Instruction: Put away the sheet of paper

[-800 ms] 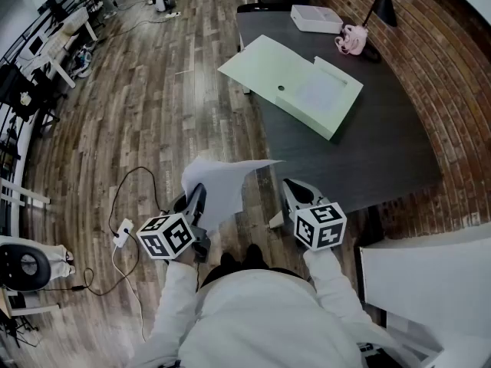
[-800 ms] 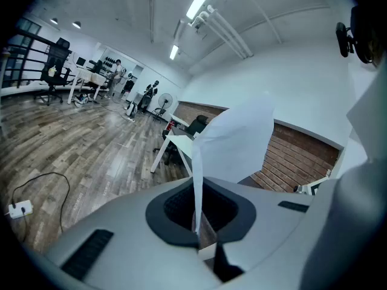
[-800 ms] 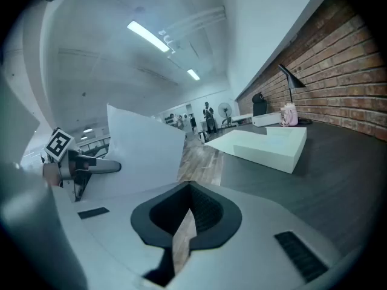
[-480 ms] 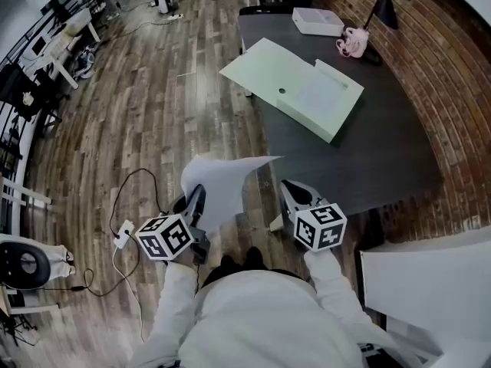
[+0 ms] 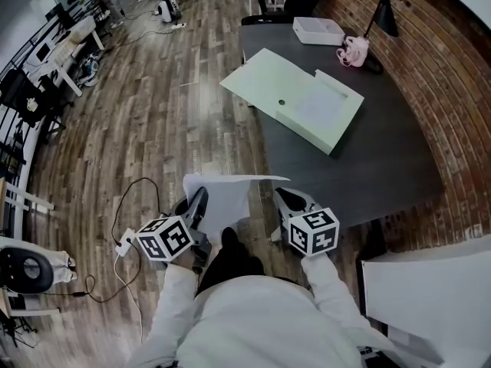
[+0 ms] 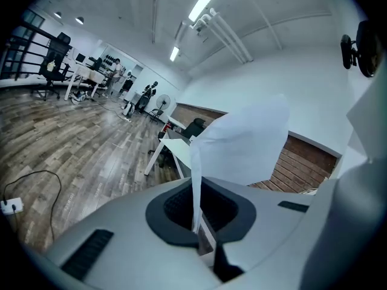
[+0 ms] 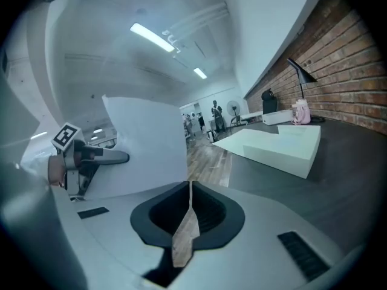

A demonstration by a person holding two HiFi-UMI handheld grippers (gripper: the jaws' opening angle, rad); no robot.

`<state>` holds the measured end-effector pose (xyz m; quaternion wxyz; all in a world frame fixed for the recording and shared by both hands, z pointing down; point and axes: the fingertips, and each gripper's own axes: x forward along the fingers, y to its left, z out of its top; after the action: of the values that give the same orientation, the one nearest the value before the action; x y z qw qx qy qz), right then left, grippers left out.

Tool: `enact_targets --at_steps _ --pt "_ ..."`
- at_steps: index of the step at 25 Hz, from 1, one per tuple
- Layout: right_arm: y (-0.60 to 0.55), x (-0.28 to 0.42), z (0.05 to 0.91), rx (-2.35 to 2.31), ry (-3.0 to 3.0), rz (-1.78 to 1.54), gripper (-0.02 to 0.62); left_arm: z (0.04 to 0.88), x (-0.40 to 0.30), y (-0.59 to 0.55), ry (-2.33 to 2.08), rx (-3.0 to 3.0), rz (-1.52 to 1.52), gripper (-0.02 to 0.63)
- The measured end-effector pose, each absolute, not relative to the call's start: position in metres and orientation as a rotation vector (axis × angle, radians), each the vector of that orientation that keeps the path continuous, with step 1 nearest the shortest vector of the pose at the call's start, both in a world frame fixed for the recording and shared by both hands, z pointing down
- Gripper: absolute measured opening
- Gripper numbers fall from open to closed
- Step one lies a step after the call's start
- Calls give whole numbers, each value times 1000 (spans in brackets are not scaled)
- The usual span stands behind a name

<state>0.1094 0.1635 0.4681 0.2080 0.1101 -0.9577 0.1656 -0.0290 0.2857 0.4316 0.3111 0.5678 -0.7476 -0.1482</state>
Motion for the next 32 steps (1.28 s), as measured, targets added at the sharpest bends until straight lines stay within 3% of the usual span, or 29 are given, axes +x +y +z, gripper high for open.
enact_targets --at_steps 10,32 --pt "133 71 476 330 -2659 454 28 438 -69 234 -1936 1539 -385 17" --pt "-14 -96 471 612 -2636 527 28 442 -253 63 -1722 1720 -361 17"
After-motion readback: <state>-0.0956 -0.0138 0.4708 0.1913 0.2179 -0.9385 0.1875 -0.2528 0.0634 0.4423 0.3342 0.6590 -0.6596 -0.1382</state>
